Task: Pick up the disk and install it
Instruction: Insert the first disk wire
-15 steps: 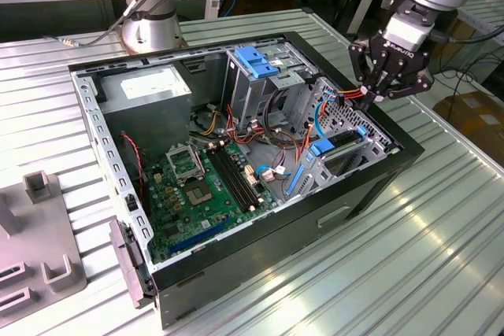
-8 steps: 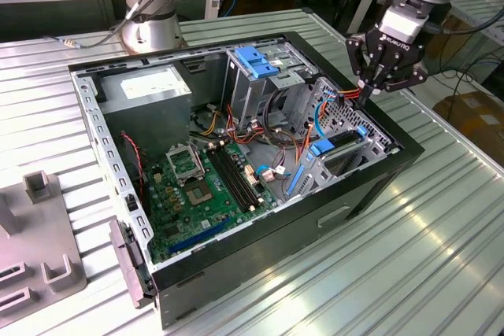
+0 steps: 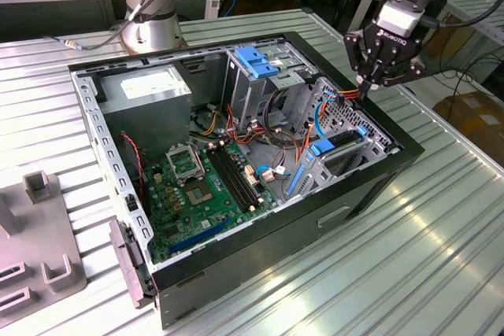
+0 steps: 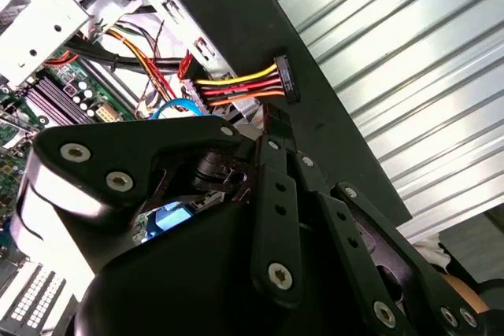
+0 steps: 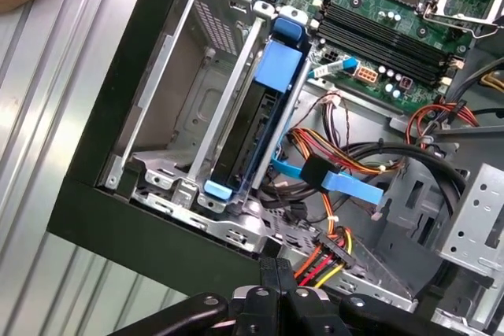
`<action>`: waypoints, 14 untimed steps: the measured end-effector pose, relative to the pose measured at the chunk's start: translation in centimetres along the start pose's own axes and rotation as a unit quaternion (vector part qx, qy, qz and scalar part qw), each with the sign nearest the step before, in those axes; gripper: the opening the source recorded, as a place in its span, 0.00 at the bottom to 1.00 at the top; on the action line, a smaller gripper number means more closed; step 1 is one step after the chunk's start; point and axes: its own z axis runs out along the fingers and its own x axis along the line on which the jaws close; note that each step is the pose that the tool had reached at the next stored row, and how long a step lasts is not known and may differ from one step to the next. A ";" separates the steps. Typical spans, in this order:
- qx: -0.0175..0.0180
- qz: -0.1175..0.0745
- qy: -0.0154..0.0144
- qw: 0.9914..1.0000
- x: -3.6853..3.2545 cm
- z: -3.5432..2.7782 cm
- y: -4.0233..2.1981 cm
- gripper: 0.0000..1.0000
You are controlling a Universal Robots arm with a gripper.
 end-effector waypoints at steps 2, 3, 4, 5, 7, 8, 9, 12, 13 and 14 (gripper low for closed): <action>0.000 -0.002 0.001 1.000 -0.17 0.00 -0.22 0.10; -0.001 -0.005 0.002 1.000 -0.24 -0.02 -0.35 0.10; -0.001 -0.008 0.002 1.000 -0.27 -0.17 -0.45 0.10; -0.002 -0.009 0.002 1.000 -0.34 -0.43 -0.55 0.10; -0.003 -0.016 0.005 1.000 -0.42 -0.60 -0.76 0.10; -0.003 -0.030 0.005 1.000 -0.41 -0.60 -0.78 0.10; -0.002 -0.046 0.005 0.999 -0.41 -0.61 -0.80 0.10; 0.000 -0.082 0.004 0.997 -0.40 -0.60 -0.83 0.10; 0.001 -0.092 0.004 0.996 -0.39 -0.61 -0.84 0.10; 0.001 -0.109 0.004 0.994 -0.38 -0.61 -0.88 0.10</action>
